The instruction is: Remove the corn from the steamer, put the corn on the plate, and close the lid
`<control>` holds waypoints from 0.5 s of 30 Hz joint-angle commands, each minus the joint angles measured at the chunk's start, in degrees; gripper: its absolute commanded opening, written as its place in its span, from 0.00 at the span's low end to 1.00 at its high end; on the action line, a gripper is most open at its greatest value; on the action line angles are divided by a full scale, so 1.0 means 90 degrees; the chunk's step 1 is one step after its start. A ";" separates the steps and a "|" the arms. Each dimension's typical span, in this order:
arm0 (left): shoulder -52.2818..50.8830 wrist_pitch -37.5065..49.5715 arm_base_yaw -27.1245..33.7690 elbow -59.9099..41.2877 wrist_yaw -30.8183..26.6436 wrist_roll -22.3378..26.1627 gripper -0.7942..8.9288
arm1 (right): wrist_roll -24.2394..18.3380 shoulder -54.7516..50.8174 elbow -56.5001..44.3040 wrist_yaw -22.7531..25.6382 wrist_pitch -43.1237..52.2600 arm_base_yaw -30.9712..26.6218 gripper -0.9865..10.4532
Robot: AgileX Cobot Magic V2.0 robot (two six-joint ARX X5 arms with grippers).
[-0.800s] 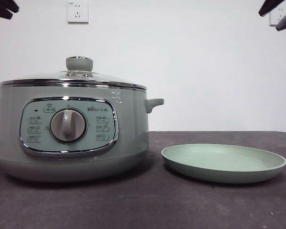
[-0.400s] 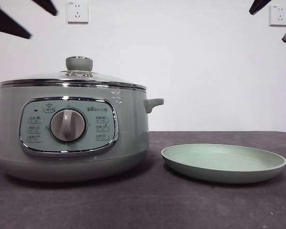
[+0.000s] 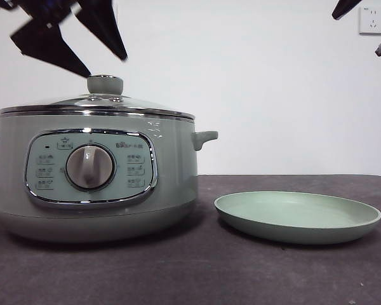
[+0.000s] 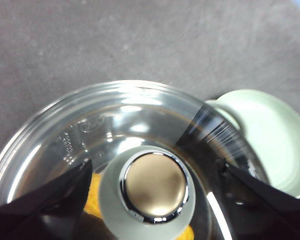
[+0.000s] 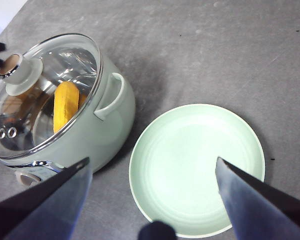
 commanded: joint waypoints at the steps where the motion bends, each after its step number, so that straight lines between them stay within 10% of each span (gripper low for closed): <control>1: 0.0197 -0.0034 -0.0104 0.0007 -0.0153 0.0136 0.50 | -0.0005 0.0007 0.0024 0.0015 0.0032 0.0010 0.45; 7: 0.0313 -0.0165 -0.0243 0.0007 -0.0406 0.0134 0.47 | 0.0019 0.0007 0.0024 0.0017 0.0032 0.0010 0.44; 11: 0.0313 -0.0335 -0.0265 0.0007 -0.0430 0.0435 0.11 | 0.0058 0.0007 0.0024 0.0015 0.0029 0.0010 0.44; 15: 0.0299 -0.0114 -0.0262 0.0022 -0.0430 0.0459 0.07 | 0.0114 0.0007 0.0024 0.0007 0.0041 0.0017 0.44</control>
